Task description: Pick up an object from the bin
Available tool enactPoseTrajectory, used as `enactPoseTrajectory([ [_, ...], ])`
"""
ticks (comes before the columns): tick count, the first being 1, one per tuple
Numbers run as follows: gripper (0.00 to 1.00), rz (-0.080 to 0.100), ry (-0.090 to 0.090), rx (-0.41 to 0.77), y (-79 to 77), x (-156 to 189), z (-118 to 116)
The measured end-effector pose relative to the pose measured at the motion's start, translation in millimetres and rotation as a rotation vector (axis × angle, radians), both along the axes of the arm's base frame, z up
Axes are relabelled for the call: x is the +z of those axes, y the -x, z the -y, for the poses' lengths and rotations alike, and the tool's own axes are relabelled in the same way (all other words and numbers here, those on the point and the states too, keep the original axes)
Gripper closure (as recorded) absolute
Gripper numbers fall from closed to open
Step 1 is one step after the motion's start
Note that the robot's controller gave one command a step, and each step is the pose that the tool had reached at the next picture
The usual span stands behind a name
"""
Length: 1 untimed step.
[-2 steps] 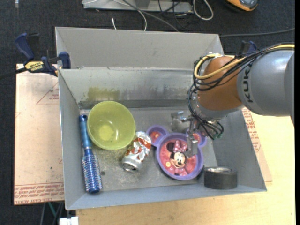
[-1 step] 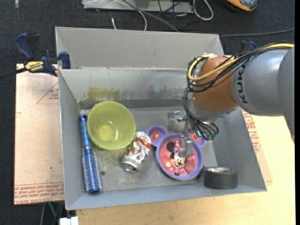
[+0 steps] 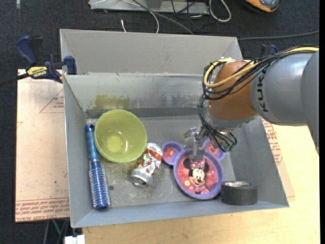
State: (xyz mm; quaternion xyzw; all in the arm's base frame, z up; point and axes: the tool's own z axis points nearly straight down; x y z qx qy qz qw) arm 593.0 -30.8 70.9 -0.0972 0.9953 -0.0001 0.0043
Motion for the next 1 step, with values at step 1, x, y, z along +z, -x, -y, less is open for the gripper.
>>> enactPoseTrajectory([
  [1,1.0,0.0,0.0,0.0,0.0,0.2,0.0],
])
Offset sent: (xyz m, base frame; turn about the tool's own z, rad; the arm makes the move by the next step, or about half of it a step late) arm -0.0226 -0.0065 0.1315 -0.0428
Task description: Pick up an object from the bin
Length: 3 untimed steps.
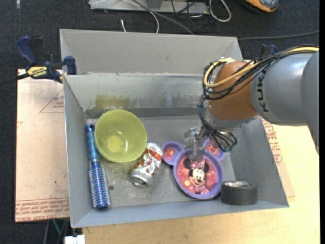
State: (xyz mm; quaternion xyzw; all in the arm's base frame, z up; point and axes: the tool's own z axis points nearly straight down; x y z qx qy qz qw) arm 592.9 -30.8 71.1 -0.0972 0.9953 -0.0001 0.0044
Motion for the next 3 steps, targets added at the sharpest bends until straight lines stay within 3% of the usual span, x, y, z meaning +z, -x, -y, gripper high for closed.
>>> enactPoseTrajectory([
  [1,1.0,-0.003,-0.001,0.032,19.0,103,4],
  [2,1.0,0.004,-0.001,0.03,16.0,156,4],
  [3,1.0,0.016,0.001,0.267,22.6,53,-7],
])
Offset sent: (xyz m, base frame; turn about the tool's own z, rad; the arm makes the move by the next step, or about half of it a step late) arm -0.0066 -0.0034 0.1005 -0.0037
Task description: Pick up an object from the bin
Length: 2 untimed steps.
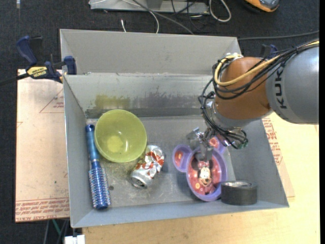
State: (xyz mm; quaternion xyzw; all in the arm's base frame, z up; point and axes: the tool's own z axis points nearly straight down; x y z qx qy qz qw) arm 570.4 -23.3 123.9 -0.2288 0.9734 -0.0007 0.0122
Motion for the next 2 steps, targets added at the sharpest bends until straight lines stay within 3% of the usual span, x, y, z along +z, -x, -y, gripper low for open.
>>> enactPoseTrajectory([
  [1,1.0,0.002,-0.002,-0.086,-14.7,31,-32],
  [2,1.0,-0.007,0.0,-0.01,-15.0,53,-20],
])
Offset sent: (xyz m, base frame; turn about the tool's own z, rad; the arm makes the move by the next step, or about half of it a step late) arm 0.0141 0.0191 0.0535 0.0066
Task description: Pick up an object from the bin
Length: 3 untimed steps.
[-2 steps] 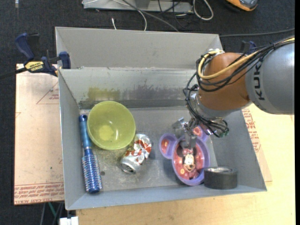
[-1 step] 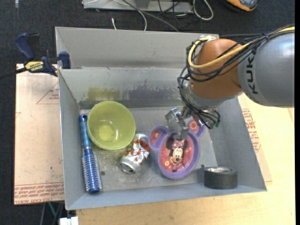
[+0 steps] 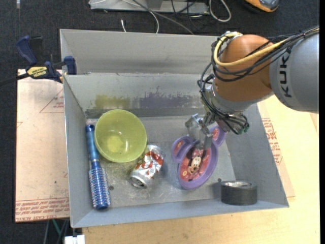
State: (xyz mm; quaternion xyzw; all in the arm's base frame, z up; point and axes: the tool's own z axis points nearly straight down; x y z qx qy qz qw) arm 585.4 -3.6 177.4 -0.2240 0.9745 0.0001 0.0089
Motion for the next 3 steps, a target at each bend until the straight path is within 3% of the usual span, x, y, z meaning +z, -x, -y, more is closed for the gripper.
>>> enactPoseTrajectory([
  [1,1.0,0.008,0.006,0.067,-24.8,-97,-46],
  [2,1.0,0.015,0.002,0.121,13.8,-78,-85],
  [3,1.0,0.022,0.007,0.065,-32.9,-22,-55],
])
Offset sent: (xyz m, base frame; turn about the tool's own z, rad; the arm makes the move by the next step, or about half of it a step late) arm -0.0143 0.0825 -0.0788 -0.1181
